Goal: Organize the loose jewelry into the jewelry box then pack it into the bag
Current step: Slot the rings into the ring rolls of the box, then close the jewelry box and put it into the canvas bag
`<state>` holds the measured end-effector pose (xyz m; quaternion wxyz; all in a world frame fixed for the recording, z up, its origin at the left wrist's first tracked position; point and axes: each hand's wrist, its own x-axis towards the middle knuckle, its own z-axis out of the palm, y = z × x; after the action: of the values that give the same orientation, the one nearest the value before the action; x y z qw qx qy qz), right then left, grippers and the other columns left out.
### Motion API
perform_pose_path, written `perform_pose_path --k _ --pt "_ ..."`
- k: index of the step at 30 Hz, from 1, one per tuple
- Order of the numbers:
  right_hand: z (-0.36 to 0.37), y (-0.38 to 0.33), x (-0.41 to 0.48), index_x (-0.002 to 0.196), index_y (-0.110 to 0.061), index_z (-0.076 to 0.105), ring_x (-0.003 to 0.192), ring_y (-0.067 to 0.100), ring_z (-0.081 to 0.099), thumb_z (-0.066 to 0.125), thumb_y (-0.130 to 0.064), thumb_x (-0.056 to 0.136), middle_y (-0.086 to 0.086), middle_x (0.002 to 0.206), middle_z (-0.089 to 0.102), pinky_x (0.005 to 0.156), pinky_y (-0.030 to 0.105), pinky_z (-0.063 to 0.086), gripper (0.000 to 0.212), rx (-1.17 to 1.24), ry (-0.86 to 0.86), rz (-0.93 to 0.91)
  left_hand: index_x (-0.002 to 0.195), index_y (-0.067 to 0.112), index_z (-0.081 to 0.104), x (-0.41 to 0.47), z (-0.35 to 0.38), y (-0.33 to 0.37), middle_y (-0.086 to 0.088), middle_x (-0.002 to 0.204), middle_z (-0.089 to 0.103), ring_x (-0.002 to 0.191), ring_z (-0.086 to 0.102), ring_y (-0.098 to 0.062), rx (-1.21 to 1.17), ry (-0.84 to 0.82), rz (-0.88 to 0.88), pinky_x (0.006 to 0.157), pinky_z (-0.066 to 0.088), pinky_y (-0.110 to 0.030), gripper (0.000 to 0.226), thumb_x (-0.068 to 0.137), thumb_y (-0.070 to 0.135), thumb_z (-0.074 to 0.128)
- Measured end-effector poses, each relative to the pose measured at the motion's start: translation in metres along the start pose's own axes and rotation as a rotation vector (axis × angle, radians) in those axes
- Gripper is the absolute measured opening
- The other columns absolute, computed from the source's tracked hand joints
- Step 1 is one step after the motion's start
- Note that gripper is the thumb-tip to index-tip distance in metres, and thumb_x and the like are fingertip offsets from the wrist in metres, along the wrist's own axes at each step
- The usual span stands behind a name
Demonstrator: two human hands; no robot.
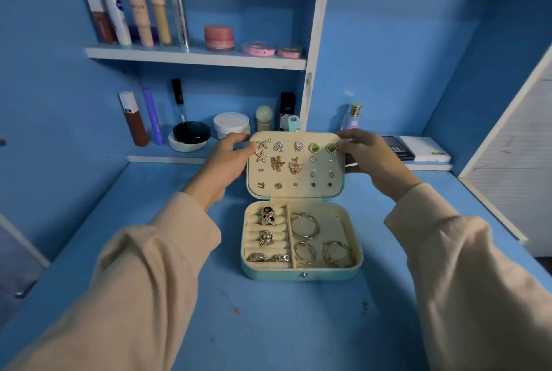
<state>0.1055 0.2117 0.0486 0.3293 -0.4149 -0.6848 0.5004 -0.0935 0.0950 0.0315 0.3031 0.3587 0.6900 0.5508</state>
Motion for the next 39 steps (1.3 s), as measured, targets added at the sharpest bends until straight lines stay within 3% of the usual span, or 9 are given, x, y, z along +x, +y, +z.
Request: perform_pose_path --k 4,9,11,16,23,28,32,35,39 --pt "-0.015 -0.009 -0.016 0.125 -0.007 0.056 0.085 0.02 0.06 0.047 -0.003 0.095 0.009 0.104 0.061 0.086 0.037 0.053 0.032 -0.097 -0.098 -0.074 0.127 0.019 0.052 -0.014 -0.01 0.009 -0.002 0.098 0.065 0.088 0.062 -0.013 0.035 -0.106 0.12 0.075 0.054 -0.023 0.03 0.098 0.014 0.049" --pt "-0.029 -0.013 -0.05 0.121 -0.021 0.056 0.103 0.019 0.061 0.048 -0.001 0.094 0.008 0.115 0.062 0.094 0.033 0.049 0.035 -0.194 -0.203 -0.245 0.116 0.046 0.05 -0.039 -0.028 0.012 0.001 0.109 0.063 0.109 0.059 -0.02 0.232 -0.232 0.3 0.099 0.047 -0.042 0.038 0.097 0.013 0.05" --pt "-0.032 -0.008 -0.065 0.117 -0.025 0.055 0.104 0.013 0.061 0.05 -0.001 0.093 0.001 0.113 0.063 0.093 0.028 0.048 0.034 -0.275 -0.208 -0.354 0.119 0.052 0.045 -0.054 -0.033 0.009 0.002 0.121 0.059 0.113 0.056 -0.015 0.336 -0.263 0.386 0.102 0.043 -0.036 0.044 0.096 0.015 0.051" --pt "-0.032 0.019 -0.106 0.121 -0.024 0.046 0.108 -0.003 0.053 0.047 -0.007 0.095 -0.01 0.12 0.056 0.089 0.008 0.042 0.031 -0.505 -0.211 -0.616 0.126 0.049 0.038 -0.093 -0.036 -0.01 0.006 0.124 0.047 0.116 0.046 -0.005 0.5 -0.279 0.593 0.102 0.036 -0.017 0.055 0.095 0.006 0.051" --pt "-0.03 0.062 -0.132 0.136 -0.011 0.043 0.128 0.016 0.041 0.043 -0.008 0.093 0.005 0.136 0.044 0.109 0.02 0.029 0.043 -0.776 -0.209 -0.8 0.133 0.029 0.048 -0.116 -0.034 -0.057 0.008 0.124 0.038 0.118 0.038 -0.004 0.729 -0.194 0.78 0.103 0.02 -0.005 0.048 0.088 0.014 0.047" --pt "-0.029 0.077 -0.14 0.137 -0.01 0.042 0.133 0.021 0.037 0.037 -0.014 0.096 0.009 0.14 0.042 0.111 0.027 0.03 0.041 -0.885 -0.204 -0.835 0.133 0.031 0.045 -0.123 -0.035 -0.068 0.006 0.127 0.039 0.118 0.04 -0.007 0.781 -0.218 0.797 0.104 0.029 -0.017 0.045 0.089 0.025 0.038" --pt "-0.023 0.07 -0.143 0.123 -0.01 0.054 0.123 0.022 0.045 0.039 -0.001 0.082 0.007 0.128 0.052 0.103 0.031 0.036 0.044 -0.836 -0.162 -0.815 0.123 0.021 0.061 -0.127 -0.032 -0.061 0.002 0.12 0.048 0.113 0.041 -0.005 0.706 -0.195 0.78 0.104 0.024 -0.009 0.05 0.079 0.02 0.037" --pt "-0.011 0.053 -0.142 0.112 -0.011 0.059 0.111 0.019 0.049 0.035 -0.013 0.078 0.003 0.119 0.055 0.094 0.031 0.038 0.042 -0.749 -0.121 -0.779 0.105 0.017 0.07 -0.121 -0.018 -0.037 -0.001 0.111 0.056 0.108 0.042 -0.009 0.66 -0.106 0.733 0.098 0.019 -0.002 0.046 0.075 0.024 0.037" --pt "0.017 0.044 -0.139 0.116 -0.011 0.06 0.115 0.019 0.05 0.034 -0.021 0.086 0.004 0.123 0.057 0.098 0.032 0.037 0.041 -0.679 -0.171 -0.751 0.138 0.022 0.047 -0.105 0.02 -0.015 -0.003 0.143 0.043 0.135 0.03 -0.015 0.787 -0.133 0.611 0.109 0.015 -0.019 0.046 0.095 0.033 0.034"
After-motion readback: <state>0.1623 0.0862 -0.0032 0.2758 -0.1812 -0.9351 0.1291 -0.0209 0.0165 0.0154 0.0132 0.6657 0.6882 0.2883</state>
